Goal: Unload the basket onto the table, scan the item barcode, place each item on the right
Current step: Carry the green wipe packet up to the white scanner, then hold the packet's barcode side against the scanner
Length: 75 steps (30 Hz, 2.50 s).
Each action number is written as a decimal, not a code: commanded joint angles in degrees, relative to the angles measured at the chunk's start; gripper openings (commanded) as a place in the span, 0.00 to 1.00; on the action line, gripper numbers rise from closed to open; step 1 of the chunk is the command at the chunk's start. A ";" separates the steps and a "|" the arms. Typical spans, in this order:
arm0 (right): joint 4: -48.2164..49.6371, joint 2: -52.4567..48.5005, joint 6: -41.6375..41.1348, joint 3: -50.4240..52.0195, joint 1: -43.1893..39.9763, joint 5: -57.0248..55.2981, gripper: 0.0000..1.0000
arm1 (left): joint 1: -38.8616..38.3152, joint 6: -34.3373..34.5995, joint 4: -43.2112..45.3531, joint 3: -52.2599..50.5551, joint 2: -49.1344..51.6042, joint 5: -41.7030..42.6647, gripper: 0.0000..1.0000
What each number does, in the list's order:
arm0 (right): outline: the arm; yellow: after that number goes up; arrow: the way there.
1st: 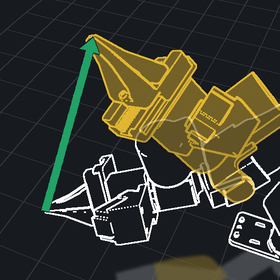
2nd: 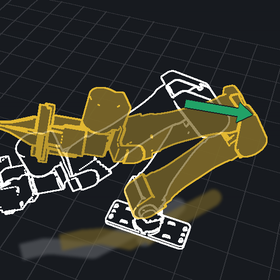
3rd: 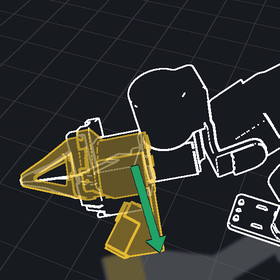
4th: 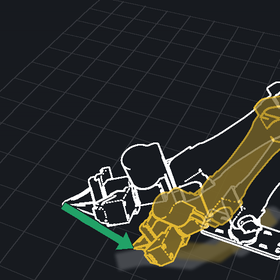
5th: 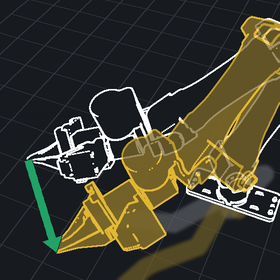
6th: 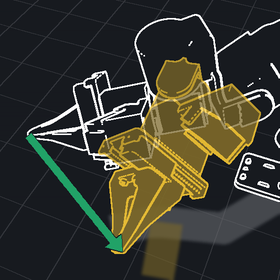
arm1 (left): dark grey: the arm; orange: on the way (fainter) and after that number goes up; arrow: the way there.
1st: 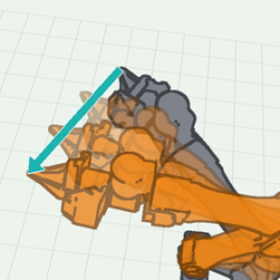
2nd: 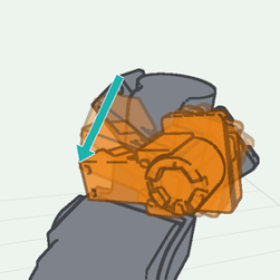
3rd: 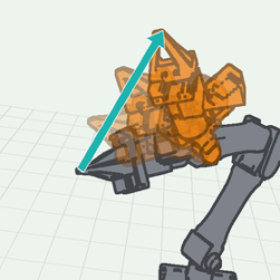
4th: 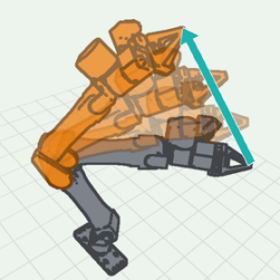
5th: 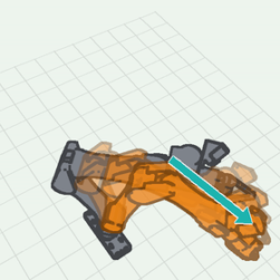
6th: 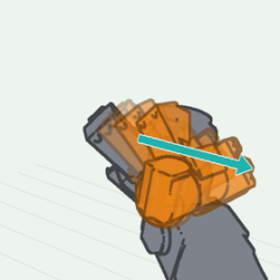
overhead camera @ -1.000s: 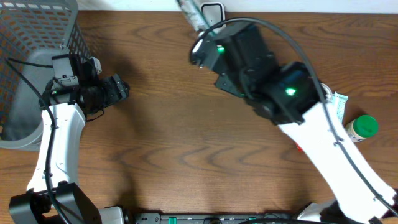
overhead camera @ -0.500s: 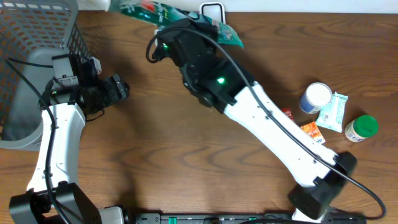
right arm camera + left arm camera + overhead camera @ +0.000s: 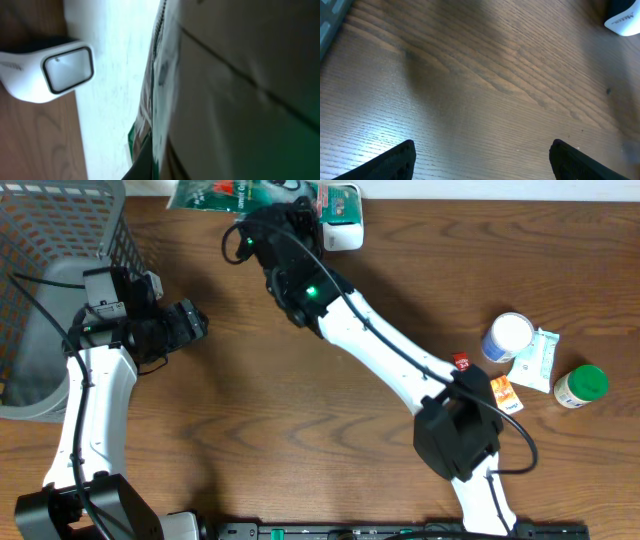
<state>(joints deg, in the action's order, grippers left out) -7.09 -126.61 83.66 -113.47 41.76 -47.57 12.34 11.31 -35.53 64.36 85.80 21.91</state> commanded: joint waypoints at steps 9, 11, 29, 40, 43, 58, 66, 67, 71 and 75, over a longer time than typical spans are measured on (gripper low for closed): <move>7.96 -8.28 5.33 -0.90 -6.29 10.51 0.01 | 0.72 -0.13 0.02 0.00 -0.70 -0.96 0.86; 7.93 -8.63 5.33 -0.90 -6.60 13.20 0.01 | 0.72 -0.13 0.02 0.00 -0.70 -0.96 0.86; 15.32 -14.51 10.29 -0.90 -10.97 17.51 0.01 | 0.72 -0.13 0.04 0.00 -0.70 -0.96 0.86; 15.13 -18.21 10.25 -0.90 -10.97 17.62 0.01 | 0.72 -0.13 0.04 0.00 -0.70 -0.96 0.86; 15.02 -18.80 10.23 -0.90 -10.97 17.88 0.01 | 0.72 -0.13 0.04 0.00 -0.70 -0.96 0.86; 21.35 -19.37 3.78 -0.90 -10.16 18.01 0.01 | 0.72 -0.13 0.02 0.00 -0.70 -0.96 0.86; 28.24 -19.37 6.80 -0.90 -10.16 15.06 0.01 | 0.72 -0.13 0.02 0.00 -0.70 -0.96 0.86; 27.71 -19.37 6.80 -0.90 -10.19 15.04 0.01 | 0.72 -0.13 0.04 0.00 -0.70 -0.96 0.86; 25.66 -19.37 5.07 -0.90 -10.16 15.13 0.01 | 0.72 -0.13 0.04 0.00 -0.70 -0.96 0.87; 25.29 -19.37 1.60 -0.90 -10.10 15.26 0.01 | 0.72 -0.13 0.04 0.00 -0.70 -0.98 0.86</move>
<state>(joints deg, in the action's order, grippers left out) 18.04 -144.94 88.47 -113.54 30.79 -31.73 12.34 11.31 -35.53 64.36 85.80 21.91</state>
